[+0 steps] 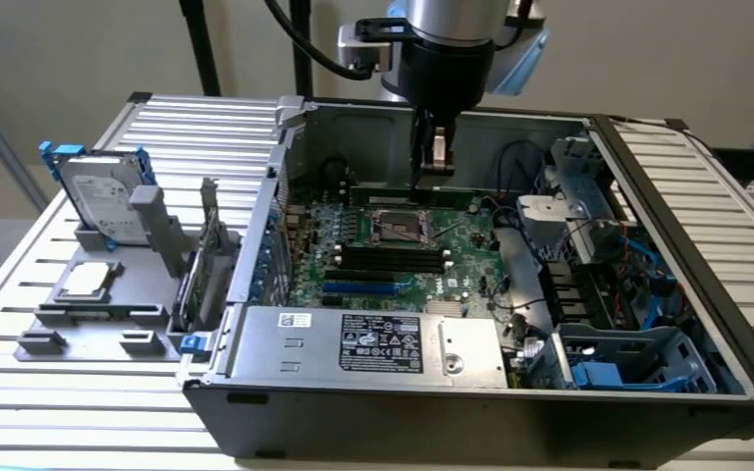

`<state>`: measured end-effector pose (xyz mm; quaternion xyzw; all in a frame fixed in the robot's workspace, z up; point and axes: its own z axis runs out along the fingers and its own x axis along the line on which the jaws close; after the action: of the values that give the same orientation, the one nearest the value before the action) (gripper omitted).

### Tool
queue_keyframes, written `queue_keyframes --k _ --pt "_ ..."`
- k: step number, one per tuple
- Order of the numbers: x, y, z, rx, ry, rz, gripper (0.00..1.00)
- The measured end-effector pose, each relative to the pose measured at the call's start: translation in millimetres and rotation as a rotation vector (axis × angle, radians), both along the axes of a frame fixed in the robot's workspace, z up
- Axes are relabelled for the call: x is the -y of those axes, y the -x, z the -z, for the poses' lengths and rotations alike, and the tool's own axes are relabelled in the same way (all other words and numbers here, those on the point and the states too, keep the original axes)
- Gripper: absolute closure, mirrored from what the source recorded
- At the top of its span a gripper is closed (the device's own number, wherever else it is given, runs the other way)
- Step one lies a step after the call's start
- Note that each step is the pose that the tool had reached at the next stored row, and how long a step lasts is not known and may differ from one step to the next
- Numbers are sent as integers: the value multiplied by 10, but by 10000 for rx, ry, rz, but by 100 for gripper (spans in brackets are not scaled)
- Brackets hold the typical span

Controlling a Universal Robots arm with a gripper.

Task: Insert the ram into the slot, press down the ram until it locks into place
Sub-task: 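Insert the ram into the slot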

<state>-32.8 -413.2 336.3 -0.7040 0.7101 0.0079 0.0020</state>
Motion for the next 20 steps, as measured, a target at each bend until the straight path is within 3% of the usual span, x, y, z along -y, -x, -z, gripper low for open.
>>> queue_keyframes --k 20 --pt "-22 32 364 0 9 128 87"
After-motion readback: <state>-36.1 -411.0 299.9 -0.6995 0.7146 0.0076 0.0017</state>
